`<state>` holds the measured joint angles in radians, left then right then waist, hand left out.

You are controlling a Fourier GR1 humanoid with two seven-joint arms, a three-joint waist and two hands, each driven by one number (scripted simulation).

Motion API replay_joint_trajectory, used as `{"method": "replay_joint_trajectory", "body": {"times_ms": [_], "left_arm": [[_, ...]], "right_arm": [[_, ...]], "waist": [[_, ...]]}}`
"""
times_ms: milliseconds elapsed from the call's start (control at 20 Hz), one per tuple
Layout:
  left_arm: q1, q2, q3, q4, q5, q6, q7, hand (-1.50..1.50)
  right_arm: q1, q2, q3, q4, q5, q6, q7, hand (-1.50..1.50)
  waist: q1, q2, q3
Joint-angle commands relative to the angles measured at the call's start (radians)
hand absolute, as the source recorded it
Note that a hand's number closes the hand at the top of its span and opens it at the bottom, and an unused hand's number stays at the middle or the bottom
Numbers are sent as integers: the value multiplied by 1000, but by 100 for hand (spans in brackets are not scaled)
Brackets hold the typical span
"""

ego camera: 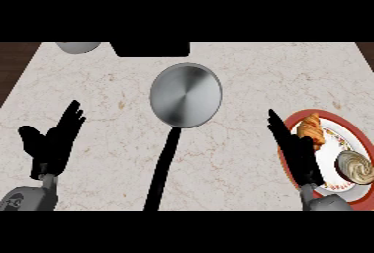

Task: Pick the cupcake from the plate and place it in the pan

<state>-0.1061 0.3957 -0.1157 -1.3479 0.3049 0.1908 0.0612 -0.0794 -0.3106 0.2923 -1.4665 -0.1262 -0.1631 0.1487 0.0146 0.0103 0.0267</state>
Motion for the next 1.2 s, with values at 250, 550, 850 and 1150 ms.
{"method": "replay_joint_trajectory", "body": {"times_ms": [250,550,850,1150], "left_arm": [[-67,11,55,-90,18,17,-20,0],[-58,-12,49,-131,46,23,37,0],[-66,-36,9,-178,19,48,73,0],[-54,-57,-39,-260,-17,74,126,0]], "right_arm": [[-189,-196,-281,-121,-404,476,-222,150],[31,-567,-485,90,-185,671,-599,-150],[55,-744,-570,343,5,771,-918,-150],[-46,-799,-471,413,154,715,-1029,-150]], "waist": [[-12,-25,-18],[-51,-13,-20],[-4,-5,-21],[21,-6,-23]]}}
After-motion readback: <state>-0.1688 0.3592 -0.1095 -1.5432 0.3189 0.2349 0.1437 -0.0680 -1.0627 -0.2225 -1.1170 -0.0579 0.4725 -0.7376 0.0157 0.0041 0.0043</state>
